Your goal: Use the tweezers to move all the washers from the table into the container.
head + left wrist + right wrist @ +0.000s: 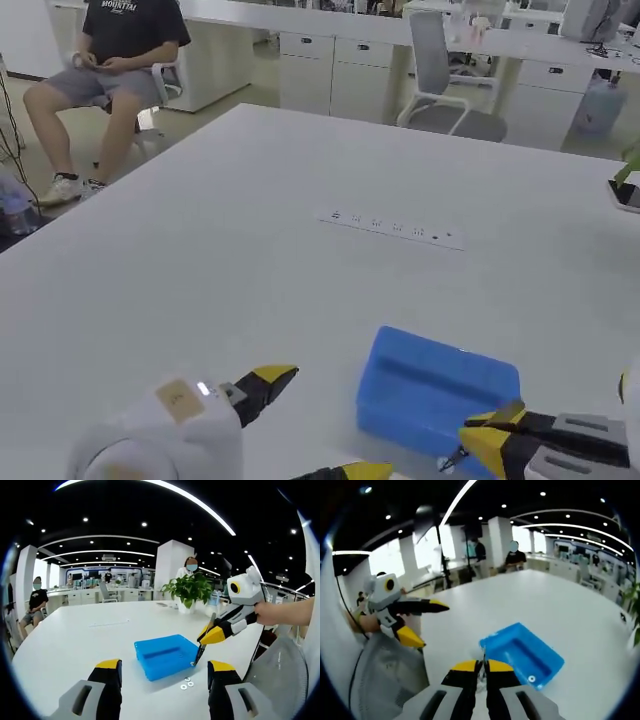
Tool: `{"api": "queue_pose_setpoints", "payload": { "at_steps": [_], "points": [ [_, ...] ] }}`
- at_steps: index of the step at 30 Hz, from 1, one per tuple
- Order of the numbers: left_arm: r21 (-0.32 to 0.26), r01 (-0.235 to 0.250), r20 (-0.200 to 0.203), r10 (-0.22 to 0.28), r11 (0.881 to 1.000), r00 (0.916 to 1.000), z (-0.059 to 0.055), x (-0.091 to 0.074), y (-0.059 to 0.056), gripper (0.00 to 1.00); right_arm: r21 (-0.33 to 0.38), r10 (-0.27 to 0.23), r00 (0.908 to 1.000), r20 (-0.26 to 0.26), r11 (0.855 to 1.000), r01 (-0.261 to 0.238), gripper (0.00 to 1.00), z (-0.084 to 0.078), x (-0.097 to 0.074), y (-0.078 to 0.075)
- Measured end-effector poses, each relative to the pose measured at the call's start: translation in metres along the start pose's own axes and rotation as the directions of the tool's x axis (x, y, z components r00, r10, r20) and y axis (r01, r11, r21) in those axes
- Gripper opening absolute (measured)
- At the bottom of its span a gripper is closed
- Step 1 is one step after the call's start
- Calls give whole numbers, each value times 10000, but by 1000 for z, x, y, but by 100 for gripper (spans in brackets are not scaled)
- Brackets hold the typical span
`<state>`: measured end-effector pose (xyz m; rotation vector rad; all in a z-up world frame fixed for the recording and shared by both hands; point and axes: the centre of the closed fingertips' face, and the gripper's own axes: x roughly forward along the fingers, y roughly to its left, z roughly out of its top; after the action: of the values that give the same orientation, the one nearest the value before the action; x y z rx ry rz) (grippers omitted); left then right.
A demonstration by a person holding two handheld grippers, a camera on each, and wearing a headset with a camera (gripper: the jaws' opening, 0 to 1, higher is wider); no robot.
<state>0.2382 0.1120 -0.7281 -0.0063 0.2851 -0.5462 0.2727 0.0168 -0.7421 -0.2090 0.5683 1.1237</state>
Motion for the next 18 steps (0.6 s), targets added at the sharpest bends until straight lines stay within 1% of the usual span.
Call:
{"api": "queue_pose_setpoints", "payload": {
  "at_steps": [6,8,11,12,14,15,18],
  "points": [
    [32,-19,-13,19,10000,10000,0,0,0,69,-433,31,10000,-45,9991,-33,2,15,3,-9],
    [55,-41,-28,41,10000,10000,-1,0,1,69,-456,90,9999,109,9989,-85,3,22,5,-13],
    [52,-42,-16,42,10000,10000,-1,-1,1,69,-251,181,9986,494,9995,-169,3,35,10,-20],
    [64,-52,-32,52,10000,10000,-1,-1,1,69,-40,171,9972,722,9999,-168,3,41,12,-25],
    [78,-55,-30,55,10000,10000,-1,-1,1,69,454,88,9948,1015,9989,-135,3,48,14,-33],
    [85,-49,-48,49,10000,10000,-1,-1,1,69,778,-21,9931,1171,9969,-70,3,52,16,-40],
    [124,-26,-75,27,9999,10000,-2,-1,0,69,1479,-389,9915,1243,9888,202,3,55,20,-59]
  ]
}}
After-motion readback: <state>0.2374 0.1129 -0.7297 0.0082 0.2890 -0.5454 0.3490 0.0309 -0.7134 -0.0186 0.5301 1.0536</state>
